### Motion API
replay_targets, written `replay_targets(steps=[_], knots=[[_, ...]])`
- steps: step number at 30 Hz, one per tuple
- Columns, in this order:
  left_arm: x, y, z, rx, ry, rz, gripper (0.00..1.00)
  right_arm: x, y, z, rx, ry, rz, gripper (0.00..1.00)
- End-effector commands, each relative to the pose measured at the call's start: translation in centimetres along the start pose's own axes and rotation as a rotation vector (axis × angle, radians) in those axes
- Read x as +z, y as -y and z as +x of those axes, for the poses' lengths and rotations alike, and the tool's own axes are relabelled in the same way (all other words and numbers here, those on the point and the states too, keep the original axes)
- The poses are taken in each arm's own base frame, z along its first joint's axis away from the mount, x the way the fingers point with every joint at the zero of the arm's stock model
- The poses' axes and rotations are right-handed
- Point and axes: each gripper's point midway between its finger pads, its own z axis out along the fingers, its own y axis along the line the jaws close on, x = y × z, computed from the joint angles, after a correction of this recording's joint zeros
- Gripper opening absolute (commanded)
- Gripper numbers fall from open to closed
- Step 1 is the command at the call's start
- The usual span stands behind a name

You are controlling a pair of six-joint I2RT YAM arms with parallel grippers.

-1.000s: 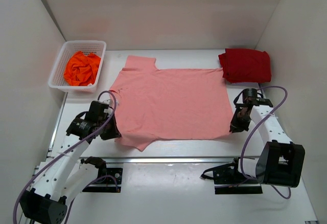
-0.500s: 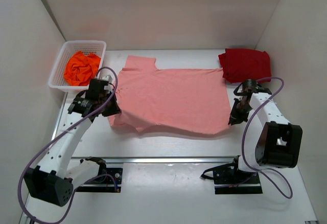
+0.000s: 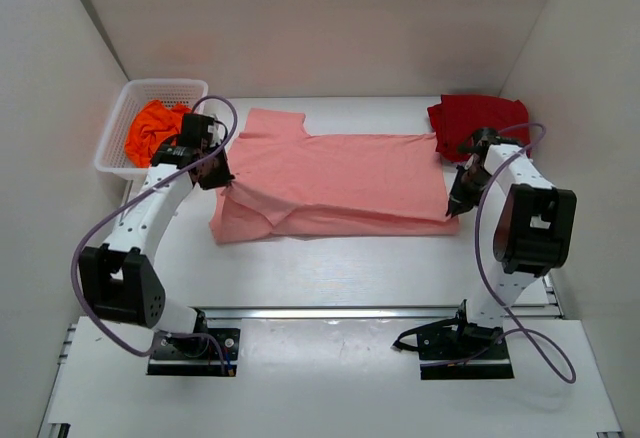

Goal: Fold and stack the t-shirts
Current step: Fold the flattened tshirt in 1/3 of the way

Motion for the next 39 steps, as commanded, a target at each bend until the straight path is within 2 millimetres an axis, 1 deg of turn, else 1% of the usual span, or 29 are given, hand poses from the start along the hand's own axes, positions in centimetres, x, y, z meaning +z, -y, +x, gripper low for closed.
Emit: replay_targets(steps=[1, 5, 7, 8, 9, 10, 11, 12, 13, 15, 16, 17, 18, 19, 21, 22, 23, 24, 25, 26, 27, 28, 30, 32, 33, 34, 36, 37, 39], knots=[[0.5, -0.2, -3.7, 0.027, 0.112, -0.017, 0.00, -0.3, -0.8, -2.6, -0.014, 0.033, -0.005, 0.00], [2.9, -0.6, -4.6, 0.031, 0.090, -0.044, 0.00, 0.5, -1.9, -4.7, -0.029, 0.031, 0.000, 0.00], [3.9, -0.5, -4.5, 0.038, 0.076, -0.045, 0.00, 0.7, -2.2, -5.6, -0.032, 0.034, 0.005, 0.00], [4.9, -0.3, -5.2, 0.021, 0.079, -0.027, 0.25, 0.8, -2.5, -6.8, -0.014, 0.042, 0.015, 0.06], [5.3, 0.0, -5.3, 0.018, 0.080, -0.023, 0.44, 0.7, -2.7, -7.1, -0.024, 0.050, 0.013, 0.11], [5.2, 0.2, -5.9, 0.012, 0.097, -0.021, 0.48, 0.7, -2.8, -7.3, -0.014, 0.061, 0.017, 0.21], [5.2, 0.3, -6.3, 0.006, 0.103, -0.014, 0.51, 0.2, -2.9, -8.0, -0.005, 0.094, 0.028, 0.27], [5.2, 0.1, -6.8, 0.001, 0.112, -0.022, 0.53, -0.2, -2.9, -8.5, -0.008, 0.130, 0.044, 0.28], [4.9, 0.3, -7.0, 0.010, 0.118, -0.020, 0.53, -0.4, -3.2, -8.2, -0.021, 0.136, 0.055, 0.32], [4.6, 0.1, -7.0, 0.007, 0.119, -0.021, 0.54, -1.2, -2.8, -8.6, -0.025, 0.201, 0.107, 0.36], [4.3, 0.2, -6.4, 0.017, 0.120, -0.019, 0.54, -1.5, -3.1, -8.5, -0.036, 0.218, 0.106, 0.40], [4.6, 0.0, -5.5, 0.011, 0.108, -0.015, 0.54, -1.5, -3.0, -8.1, -0.039, 0.233, 0.114, 0.43], [4.6, -0.4, -4.3, 0.006, 0.088, -0.018, 0.54, -1.6, -2.8, -7.7, -0.042, 0.241, 0.117, 0.43], [4.6, -0.3, -3.8, 0.006, 0.086, -0.012, 0.53, -1.8, -3.0, -7.5, -0.047, 0.249, 0.110, 0.43], [4.7, -0.9, -1.2, 0.010, 0.053, -0.016, 0.53, -1.2, -2.5, -6.3, -0.045, 0.237, 0.134, 0.44], [4.7, -1.0, -0.6, 0.012, 0.048, -0.019, 0.53, -1.5, -2.3, -6.2, -0.049, 0.259, 0.158, 0.48], [5.1, -1.2, 0.9, 0.021, 0.019, -0.018, 0.52, -1.1, -1.9, -5.5, -0.046, 0.249, 0.185, 0.50], [5.4, -1.7, 2.4, 0.017, -0.004, -0.027, 0.53, -0.9, -1.0, -4.9, -0.038, 0.243, 0.230, 0.60], [5.5, -1.7, 3.3, 0.020, -0.018, -0.026, 0.52, -1.2, -1.2, -5.5, -0.030, 0.277, 0.229, 0.60], [5.8, -1.7, 4.5, 0.029, -0.036, -0.025, 0.52, -1.3, -1.1, -5.4, -0.043, 0.284, 0.227, 0.64], [6.3, -1.9, 5.6, 0.031, -0.052, -0.033, 0.52, -1.0, -1.5, -5.3, -0.049, 0.286, 0.196, 0.73], [6.6, -1.9, 6.6, 0.037, -0.077, -0.044, 0.52, -0.7, -1.8, -5.0, -0.057, 0.278, 0.177, 0.76], [7.4, -1.8, 7.8, 0.060, -0.097, -0.059, 0.52, 0.2, -3.2, -4.9, -0.095, 0.280, 0.133, 0.75], [8.2, -1.5, 8.3, 0.068, -0.107, -0.072, 0.52, 1.4, -4.1, -4.8, -0.118, 0.278, 0.108, 0.72], [8.8, -1.5, 8.5, 0.066, -0.113, -0.080, 0.51, 2.1, -4.8, -4.6, -0.125, 0.270, 0.078, 0.58], [9.3, -1.6, 8.7, 0.072, -0.120, -0.094, 0.51, 2.9, -5.7, -4.5, -0.150, 0.262, 0.052, 0.48], [10.1, -1.9, 9.4, 0.075, -0.137, -0.110, 0.51, 4.1, -6.2, -4.0, -0.127, 0.231, 0.034, 0.02], [10.5, -1.7, 9.6, 0.083, -0.153, -0.105, 0.49, 4.5, -6.4, -3.6, -0.127, 0.206, 0.024, 0.00], [10.7, -1.9, 10.9, 0.093, -0.206, -0.115, 0.47, 5.4, -5.8, -1.8, -0.094, 0.136, 0.061, 0.00]])
